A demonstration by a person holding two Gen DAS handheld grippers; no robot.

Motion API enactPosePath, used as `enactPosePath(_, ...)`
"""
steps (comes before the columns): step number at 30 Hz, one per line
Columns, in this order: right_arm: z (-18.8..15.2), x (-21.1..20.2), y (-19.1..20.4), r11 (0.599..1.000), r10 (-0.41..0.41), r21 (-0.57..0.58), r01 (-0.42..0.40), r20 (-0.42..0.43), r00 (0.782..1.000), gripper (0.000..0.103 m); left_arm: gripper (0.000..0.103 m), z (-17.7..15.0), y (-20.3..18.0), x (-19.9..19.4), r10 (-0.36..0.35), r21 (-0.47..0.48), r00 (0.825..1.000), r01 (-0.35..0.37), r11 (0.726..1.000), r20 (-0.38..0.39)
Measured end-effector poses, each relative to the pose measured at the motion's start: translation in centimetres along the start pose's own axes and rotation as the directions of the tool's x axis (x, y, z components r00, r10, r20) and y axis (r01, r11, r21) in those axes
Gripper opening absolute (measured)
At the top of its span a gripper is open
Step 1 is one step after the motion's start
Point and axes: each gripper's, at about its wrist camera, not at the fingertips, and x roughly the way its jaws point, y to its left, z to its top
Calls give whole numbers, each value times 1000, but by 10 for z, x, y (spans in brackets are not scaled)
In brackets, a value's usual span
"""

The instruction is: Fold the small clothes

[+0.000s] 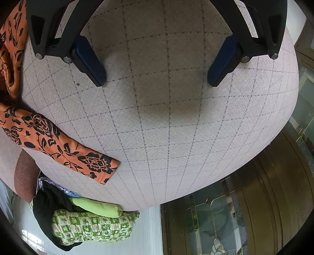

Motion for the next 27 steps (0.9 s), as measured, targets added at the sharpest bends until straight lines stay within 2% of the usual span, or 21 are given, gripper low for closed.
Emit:
enactPosePath(3,-12,-26,88,987,146,-72,-144,18,989,5,103,0,1,0,-9,-5,1000,9,1000,3)
enactPosePath(6,-52,-35,178,953,285,-100,-285,-24,958,6,103,0,1,0,-11,-6,1000,11,1000,4)
enactPosePath(7,-73,-31,210,940,317,-112,-322,-57,947,8,103,0,1,0,-12,-7,1000,12,1000,4)
enactPosePath(9,-110,-19,246,930,343,-98,-354,-116,932,9,103,-1,2,0,-14,-9,1000,14,1000,5)
enactPosePath(11,-165,21,286,927,330,-87,-366,-275,903,21,103,0,1,0,-15,-9,1000,15,1000,5)
enactPosePath(12,-195,43,302,930,297,-93,-356,-380,876,53,103,0,1,0,-15,-8,1000,15,1000,5)
enactPosePath(13,-225,67,311,934,263,-90,-345,-480,837,84,103,-1,2,0,-16,-9,1000,16,1000,5)
enactPosePath(14,-255,86,318,933,251,-74,-353,-570,782,85,103,0,2,0,-16,-9,1000,16,1000,5)
enactPosePath(15,-275,100,319,932,241,-61,-356,-630,738,84,103,0,2,0,-16,-9,1000,16,1000,6)
enactPosePath(16,-296,115,316,940,214,-44,-338,-697,685,85,103,0,2,0,-16,-9,1000,16,1000,5)
enactPosePath(17,-307,120,310,945,208,-30,-325,-711,672,85,103,0,2,0,-16,-9,1000,16,1000,6)
enactPosePath(18,-303,113,306,937,247,-16,-348,-675,696,84,103,0,2,0,-16,-9,1000,16,1000,5)
enactPosePath(20,-292,104,300,934,274,12,-357,-664,696,84,103,0,1,0,-11,-6,1000,11,1000,7)
enactPosePath(23,-258,91,286,935,295,17,-354,-594,749,85,103,-1,-1,0,-1,1,1000,1,1000,9)
enactPosePath(24,-250,90,282,930,323,46,-364,-571,755,87,103,-1,0,0,-3,0,1000,3,1000,8)
enactPosePath(26,-247,90,280,921,368,105,-376,-554,747,89,103,-1,-1,0,-2,1,1000,2,1000,9)
enactPosePath(27,-252,99,278,913,392,143,-381,-561,729,89,103,-1,-1,0,-2,1,1000,2,1000,9)
